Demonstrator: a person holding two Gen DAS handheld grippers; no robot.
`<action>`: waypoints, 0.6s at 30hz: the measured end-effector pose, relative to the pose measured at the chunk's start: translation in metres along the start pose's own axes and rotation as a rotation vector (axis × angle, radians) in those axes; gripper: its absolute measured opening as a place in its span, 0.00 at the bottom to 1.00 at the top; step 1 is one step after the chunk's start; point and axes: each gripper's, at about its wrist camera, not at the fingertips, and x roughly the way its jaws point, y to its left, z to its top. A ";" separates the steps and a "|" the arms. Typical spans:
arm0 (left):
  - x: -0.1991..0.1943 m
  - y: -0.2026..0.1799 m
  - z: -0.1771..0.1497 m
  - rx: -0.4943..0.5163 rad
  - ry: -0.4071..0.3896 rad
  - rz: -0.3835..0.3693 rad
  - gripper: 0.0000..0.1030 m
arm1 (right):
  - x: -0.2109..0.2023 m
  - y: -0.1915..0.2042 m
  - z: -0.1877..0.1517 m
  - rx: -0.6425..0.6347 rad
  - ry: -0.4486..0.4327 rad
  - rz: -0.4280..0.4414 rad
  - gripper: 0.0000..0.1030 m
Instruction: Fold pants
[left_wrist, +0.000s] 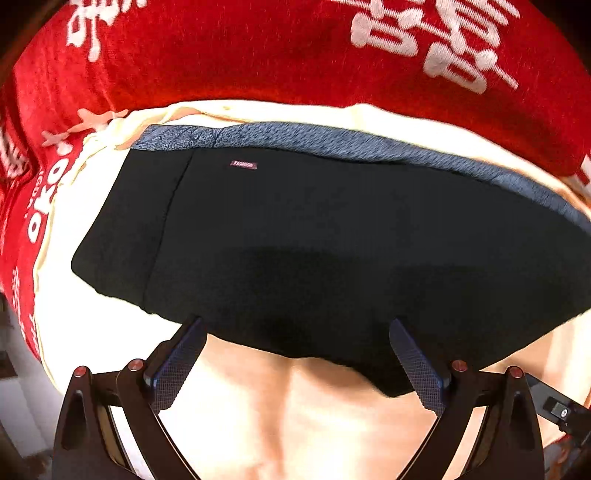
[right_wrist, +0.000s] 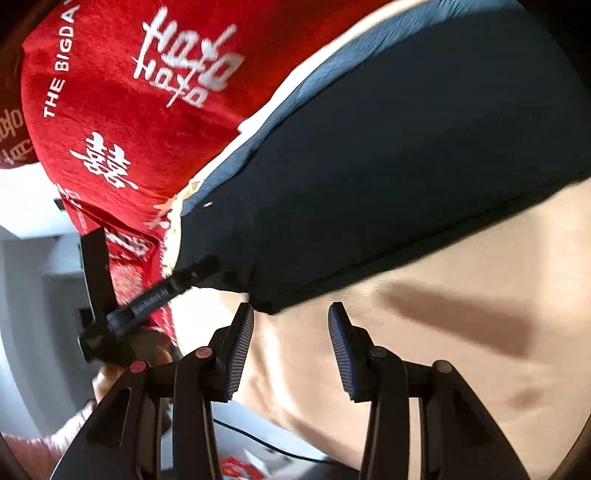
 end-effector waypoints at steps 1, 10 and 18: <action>0.003 0.002 0.000 0.017 0.002 0.004 0.97 | 0.007 0.002 -0.002 0.012 -0.004 0.014 0.44; 0.010 0.017 0.005 0.056 -0.014 -0.069 0.97 | 0.044 0.007 -0.007 0.059 -0.018 0.026 0.44; 0.032 0.019 0.014 0.080 -0.022 -0.088 0.97 | 0.052 -0.007 0.002 0.178 -0.053 0.082 0.32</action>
